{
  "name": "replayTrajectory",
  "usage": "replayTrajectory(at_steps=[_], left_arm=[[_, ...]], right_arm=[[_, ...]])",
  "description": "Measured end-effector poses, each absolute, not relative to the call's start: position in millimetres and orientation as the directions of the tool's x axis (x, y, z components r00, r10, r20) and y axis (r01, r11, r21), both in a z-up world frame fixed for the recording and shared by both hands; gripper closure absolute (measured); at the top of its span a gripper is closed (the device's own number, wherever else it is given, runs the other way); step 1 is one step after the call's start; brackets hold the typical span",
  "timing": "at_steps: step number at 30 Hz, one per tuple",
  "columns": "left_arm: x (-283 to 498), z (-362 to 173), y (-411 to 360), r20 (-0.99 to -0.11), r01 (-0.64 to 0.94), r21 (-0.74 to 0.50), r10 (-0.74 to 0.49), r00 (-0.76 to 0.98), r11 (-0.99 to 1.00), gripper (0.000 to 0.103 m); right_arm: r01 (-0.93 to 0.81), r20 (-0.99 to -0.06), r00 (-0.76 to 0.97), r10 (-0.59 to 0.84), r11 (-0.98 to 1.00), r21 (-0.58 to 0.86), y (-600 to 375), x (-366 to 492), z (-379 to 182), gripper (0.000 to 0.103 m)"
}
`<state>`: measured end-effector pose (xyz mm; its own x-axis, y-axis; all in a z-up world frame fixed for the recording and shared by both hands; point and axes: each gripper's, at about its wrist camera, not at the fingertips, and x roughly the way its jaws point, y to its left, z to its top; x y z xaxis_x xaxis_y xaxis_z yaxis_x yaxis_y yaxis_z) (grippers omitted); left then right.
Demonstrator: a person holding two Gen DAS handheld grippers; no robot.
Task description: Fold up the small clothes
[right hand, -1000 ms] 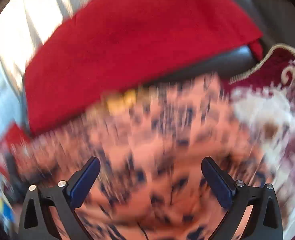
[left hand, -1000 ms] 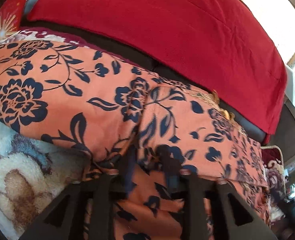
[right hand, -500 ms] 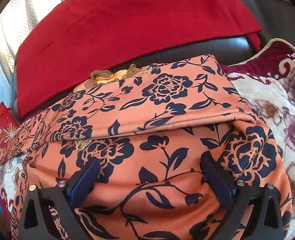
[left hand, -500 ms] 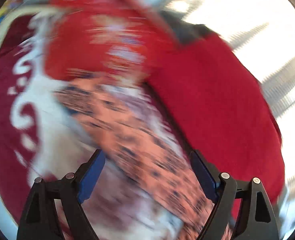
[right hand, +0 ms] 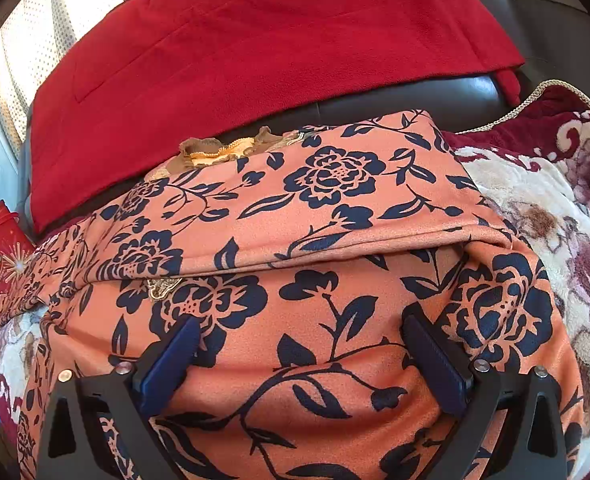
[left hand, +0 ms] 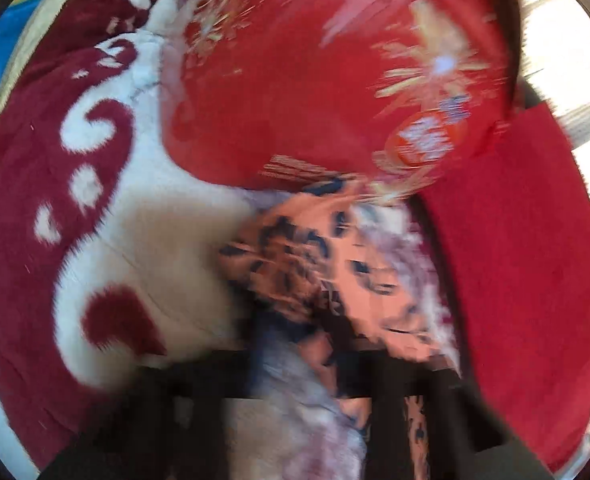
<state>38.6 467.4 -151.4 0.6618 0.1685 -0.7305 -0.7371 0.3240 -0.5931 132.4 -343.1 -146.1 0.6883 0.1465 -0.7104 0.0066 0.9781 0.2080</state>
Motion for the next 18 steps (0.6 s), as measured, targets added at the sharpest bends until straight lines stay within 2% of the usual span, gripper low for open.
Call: replayTrajectory(at_steps=[2, 5, 8, 11, 15, 18], left_arm=[[41.4, -149.9, 473.0, -0.737, -0.739, -0.592, 0.156, 0.658, 0.320, 0.098], [51.9, -117.7, 455.4, -0.736, -0.744, -0.516, 0.226, 0.638, 0.424, 0.100], [65.0, -70.5, 416.2, -0.664, -0.673, -0.471, 0.273, 0.696, 0.571, 0.100], [82.5, -12.1, 345.3, -0.555, -0.531, -0.428, 0.252, 0.793, 0.731, 0.100], [110.3, 55.2, 207.8, -0.422, -0.235, -0.356, 0.069, 0.904, 0.904, 0.100], [131.4, 77.0, 105.0, -0.387, -0.022, -0.315, -0.107, 0.916, 0.949, 0.100]], right_arm=[[0.006, -0.710, 0.689, 0.148, 0.978, 0.210, -343.1, 132.2, -146.1, 0.000], [0.004, -0.706, 0.691, 0.156, 0.975, 0.220, -343.9, 132.1, -146.2, 0.000], [0.003, -0.699, 0.696, 0.166, 0.972, 0.234, -345.6, 131.3, -146.3, 0.000], [0.001, -0.689, 0.702, 0.181, 0.967, 0.255, -348.4, 130.0, -146.4, 0.000], [-0.003, -0.669, 0.713, 0.211, 0.954, 0.298, -353.7, 127.5, -146.6, 0.000], [-0.008, -0.647, 0.722, 0.245, 0.938, 0.346, -359.4, 125.1, -146.9, 0.000]])
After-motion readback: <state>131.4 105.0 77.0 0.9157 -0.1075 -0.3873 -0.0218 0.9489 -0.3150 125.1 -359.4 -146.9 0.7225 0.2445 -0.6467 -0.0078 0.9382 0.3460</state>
